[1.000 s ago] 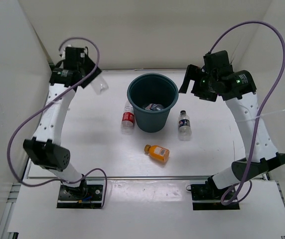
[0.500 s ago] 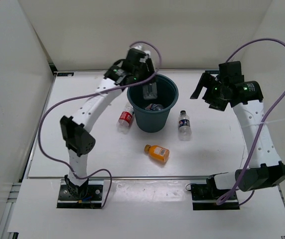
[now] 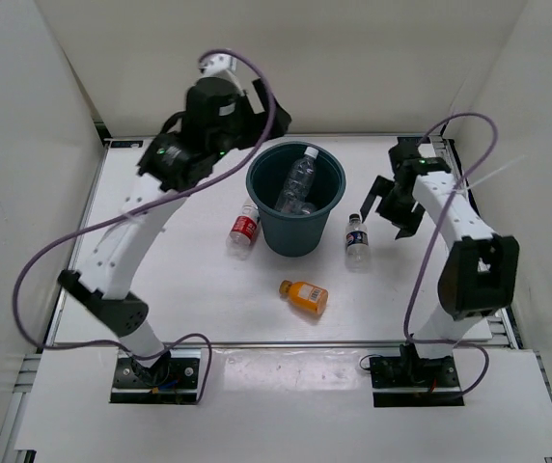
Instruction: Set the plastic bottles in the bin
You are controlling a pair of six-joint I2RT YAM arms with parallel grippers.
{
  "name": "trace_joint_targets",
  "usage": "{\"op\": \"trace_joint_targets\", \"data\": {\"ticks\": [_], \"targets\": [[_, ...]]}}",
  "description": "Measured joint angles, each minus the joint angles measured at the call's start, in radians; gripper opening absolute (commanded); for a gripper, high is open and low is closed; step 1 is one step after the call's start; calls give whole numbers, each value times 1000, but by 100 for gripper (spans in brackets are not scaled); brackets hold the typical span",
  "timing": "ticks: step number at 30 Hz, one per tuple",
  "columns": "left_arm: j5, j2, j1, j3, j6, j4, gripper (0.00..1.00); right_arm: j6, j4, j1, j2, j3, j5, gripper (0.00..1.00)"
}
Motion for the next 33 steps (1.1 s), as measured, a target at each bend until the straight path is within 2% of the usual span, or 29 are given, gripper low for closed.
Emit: {"op": "trace_joint_targets", "data": {"ticks": [2, 6, 12, 15, 16, 20, 27, 30, 33], "targets": [[-2, -83, 16, -42, 7, 27, 100, -12, 41, 14, 63, -47, 13, 100], [-11, -248, 109, -232, -13, 29, 100, -37, 98, 48, 122, -136, 1, 100], [-21, -345, 225, -526, -47, -47, 100, -70, 169, 73, 179, -148, -23, 100], [-18, -375, 257, -644, -58, -85, 100, -90, 198, 73, 235, -148, -35, 86], [-17, -383, 269, -668, -61, -94, 100, -95, 206, 73, 255, -148, -40, 73], [-14, -415, 318, -719, -68, -116, 100, -111, 221, 74, 294, -161, -56, 53], [-14, -453, 401, -800, -115, -114, 100, -80, 165, 69, 181, -147, -77, 39], [-4, -454, 431, -875, -151, -88, 100, -29, 73, 65, 82, -36, -81, 36], [39, -454, 473, -968, -184, -68, 100, 18, 21, 71, -1, 167, -73, 36]]}}
